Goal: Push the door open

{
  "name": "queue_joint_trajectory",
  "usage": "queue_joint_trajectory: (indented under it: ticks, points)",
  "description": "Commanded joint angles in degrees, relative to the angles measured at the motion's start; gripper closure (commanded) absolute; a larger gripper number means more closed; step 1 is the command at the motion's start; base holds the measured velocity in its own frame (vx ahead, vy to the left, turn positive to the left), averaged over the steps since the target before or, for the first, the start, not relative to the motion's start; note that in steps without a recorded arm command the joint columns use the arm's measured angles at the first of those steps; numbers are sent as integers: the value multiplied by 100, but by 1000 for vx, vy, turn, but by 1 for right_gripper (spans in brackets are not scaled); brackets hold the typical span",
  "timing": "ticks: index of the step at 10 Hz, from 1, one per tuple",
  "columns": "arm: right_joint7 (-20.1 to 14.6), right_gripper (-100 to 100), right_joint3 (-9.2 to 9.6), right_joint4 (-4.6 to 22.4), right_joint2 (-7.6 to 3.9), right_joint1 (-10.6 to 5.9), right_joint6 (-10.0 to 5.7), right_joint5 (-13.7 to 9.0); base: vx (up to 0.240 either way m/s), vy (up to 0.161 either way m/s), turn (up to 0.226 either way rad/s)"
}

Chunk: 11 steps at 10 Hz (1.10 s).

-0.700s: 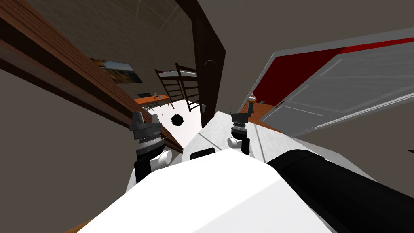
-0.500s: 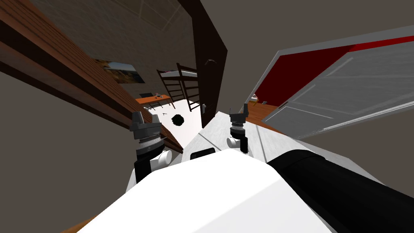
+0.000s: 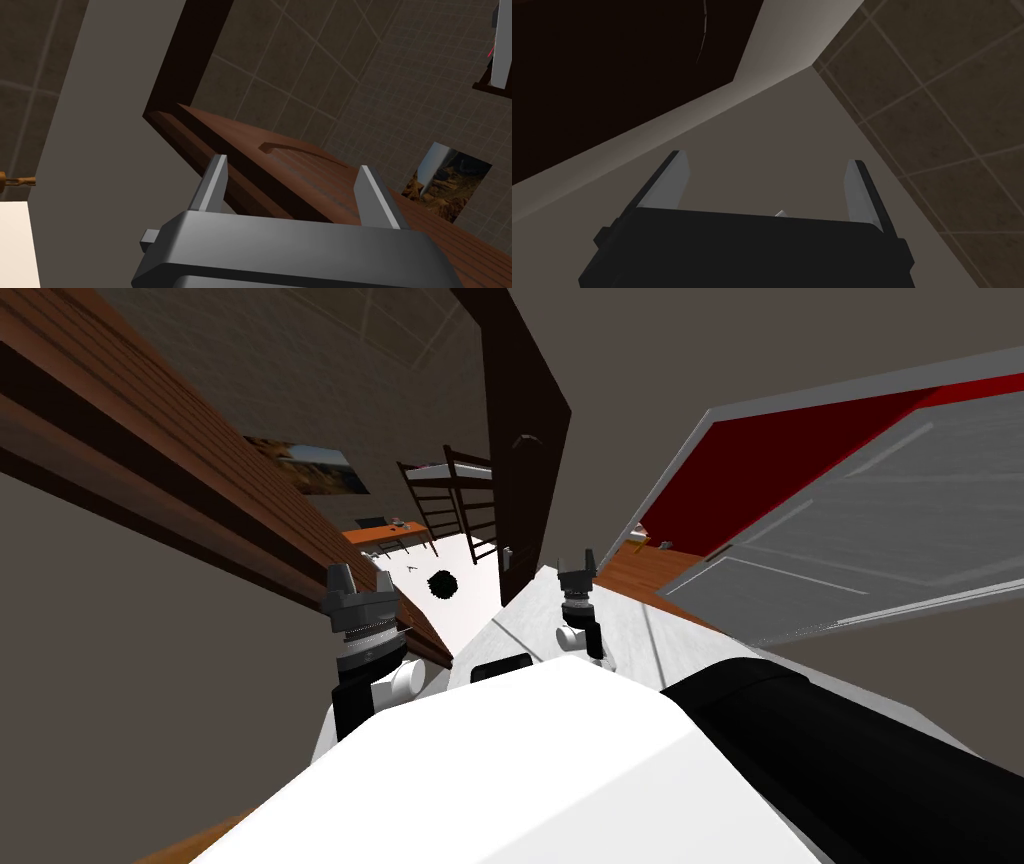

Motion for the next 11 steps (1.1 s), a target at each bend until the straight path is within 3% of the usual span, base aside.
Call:
queue_joint_trajectory:
  ticks: [1, 6, 7, 10, 11]
  points:
    - [-48, -100, 78, 260, -136, -115, -12, -44, 74, -52, 101]
    - [-189, -100, 384, 1117, -607, -511, -38, -192, 85, -75, 116]
    - [-189, -100, 384, 1147, -607, -511, -38, -192, 49, -59, 57]
    - [-284, -100, 592, 1683, -925, -781, -56, -293, 62, -61, 128]
    - [-284, -100, 592, 1751, -925, -781, -56, -293, 59, -58, 43]
